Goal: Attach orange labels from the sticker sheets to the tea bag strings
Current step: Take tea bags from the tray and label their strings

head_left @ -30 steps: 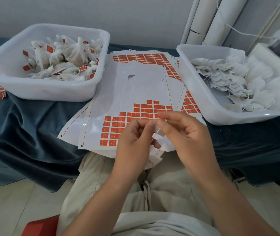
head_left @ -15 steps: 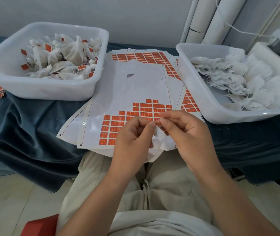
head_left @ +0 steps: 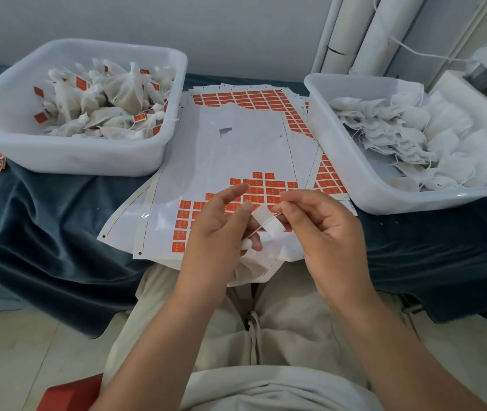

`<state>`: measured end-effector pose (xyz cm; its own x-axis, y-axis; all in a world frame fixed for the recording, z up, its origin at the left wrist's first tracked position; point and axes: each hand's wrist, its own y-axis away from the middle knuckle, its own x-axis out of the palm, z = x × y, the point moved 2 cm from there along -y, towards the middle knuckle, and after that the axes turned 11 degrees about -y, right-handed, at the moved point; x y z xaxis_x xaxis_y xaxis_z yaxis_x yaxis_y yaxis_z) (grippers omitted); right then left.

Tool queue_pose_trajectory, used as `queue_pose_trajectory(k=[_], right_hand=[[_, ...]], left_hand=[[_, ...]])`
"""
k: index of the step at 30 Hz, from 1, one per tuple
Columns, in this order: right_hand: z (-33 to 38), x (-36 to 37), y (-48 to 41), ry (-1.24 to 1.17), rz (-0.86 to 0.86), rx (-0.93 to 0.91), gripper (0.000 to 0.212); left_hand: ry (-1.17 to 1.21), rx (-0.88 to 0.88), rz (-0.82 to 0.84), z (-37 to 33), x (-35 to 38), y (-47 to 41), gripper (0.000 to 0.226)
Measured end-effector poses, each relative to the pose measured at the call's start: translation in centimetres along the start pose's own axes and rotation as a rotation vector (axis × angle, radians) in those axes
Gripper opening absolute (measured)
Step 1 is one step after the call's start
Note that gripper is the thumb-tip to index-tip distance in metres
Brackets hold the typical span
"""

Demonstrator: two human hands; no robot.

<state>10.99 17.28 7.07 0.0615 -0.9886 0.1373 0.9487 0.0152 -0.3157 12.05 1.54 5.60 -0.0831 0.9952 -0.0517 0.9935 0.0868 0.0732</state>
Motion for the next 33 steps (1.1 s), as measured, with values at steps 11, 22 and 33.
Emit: queue_pose_trajectory(k=[11, 22, 33], right_hand=[[0.5, -0.7, -0.4, 0.015, -0.052, 0.002, 0.015], [0.1, 0.7, 0.2, 0.248, 0.329, 0.285, 0.027], [-0.3, 0.8, 1.0, 0.293, 0.34, 0.228, 0.035]], left_hand=[[0.082, -0.138, 0.17, -0.1, -0.2, 0.1, 0.063], [0.084, 0.081, -0.158, 0.0, -0.3, 1.1, 0.036], [-0.182, 0.109, -0.013, -1.2, -1.3, 0.6, 0.012]])
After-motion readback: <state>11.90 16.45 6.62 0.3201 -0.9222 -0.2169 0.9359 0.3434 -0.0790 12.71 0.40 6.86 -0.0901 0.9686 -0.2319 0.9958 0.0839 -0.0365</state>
